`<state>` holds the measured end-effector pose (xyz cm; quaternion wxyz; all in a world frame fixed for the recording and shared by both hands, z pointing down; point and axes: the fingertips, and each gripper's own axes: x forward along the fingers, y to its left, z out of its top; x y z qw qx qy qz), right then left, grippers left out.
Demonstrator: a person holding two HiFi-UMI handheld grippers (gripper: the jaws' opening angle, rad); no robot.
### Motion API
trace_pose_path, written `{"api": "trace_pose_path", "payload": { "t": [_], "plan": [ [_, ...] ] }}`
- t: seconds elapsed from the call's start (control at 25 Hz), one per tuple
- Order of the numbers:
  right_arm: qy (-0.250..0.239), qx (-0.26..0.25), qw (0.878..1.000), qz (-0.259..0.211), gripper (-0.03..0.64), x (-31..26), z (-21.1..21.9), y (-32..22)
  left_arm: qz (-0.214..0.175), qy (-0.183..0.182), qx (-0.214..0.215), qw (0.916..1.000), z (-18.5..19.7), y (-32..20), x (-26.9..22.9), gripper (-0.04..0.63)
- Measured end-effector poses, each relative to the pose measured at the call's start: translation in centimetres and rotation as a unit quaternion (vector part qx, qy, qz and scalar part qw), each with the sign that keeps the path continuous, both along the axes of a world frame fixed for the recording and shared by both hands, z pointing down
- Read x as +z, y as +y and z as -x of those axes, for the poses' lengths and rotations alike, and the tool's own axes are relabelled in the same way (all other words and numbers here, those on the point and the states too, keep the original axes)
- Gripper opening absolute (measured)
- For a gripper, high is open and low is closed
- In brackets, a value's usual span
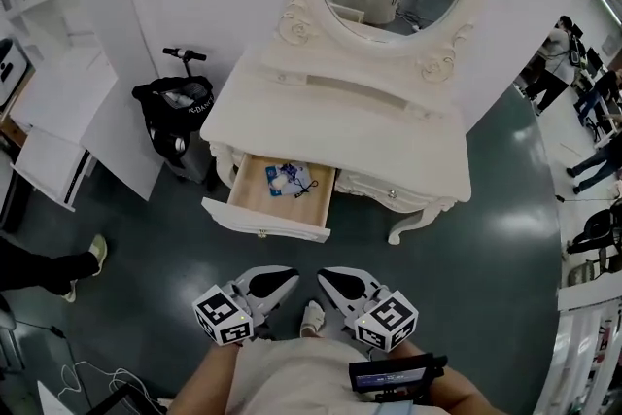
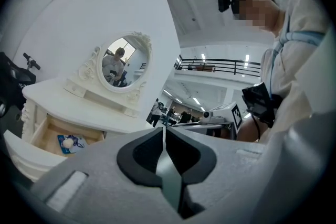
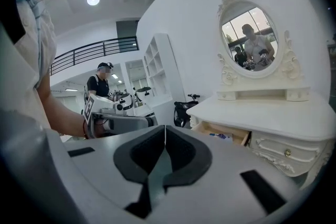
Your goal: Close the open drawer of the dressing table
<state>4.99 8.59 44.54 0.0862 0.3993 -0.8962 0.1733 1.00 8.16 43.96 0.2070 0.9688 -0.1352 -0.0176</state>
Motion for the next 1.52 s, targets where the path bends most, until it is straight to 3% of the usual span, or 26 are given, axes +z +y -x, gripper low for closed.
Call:
{"api": "trace_pose_path", "payload": {
  "t": [0.28,0.64,1.32,1.52],
  "plan": [
    [0.006,-0.036,0.999,0.004,0.017,0.4,-1.3,-2.4,0.007,0.0,-0.048,0.9988,-0.9,-2.5,0.6,0.009],
    [0.012,-0.046,0.999,0.018,0.017,1.0,-0.6,-4.6,0.026,-0.015,-0.089,0.9955,1.2,-4.1,2.8,0.009],
    [0.025,-0.051,0.998,0.035,0.017,2.4,0.5,-5.8,0.048,-0.056,-0.105,0.9917,3.3,-6.7,6.6,0.012],
    [0.031,-0.053,0.997,0.039,0.017,2.6,0.4,-6.2,0.069,-0.076,-0.125,0.9868,4.0,-7.8,9.2,0.084]
  ]
}}
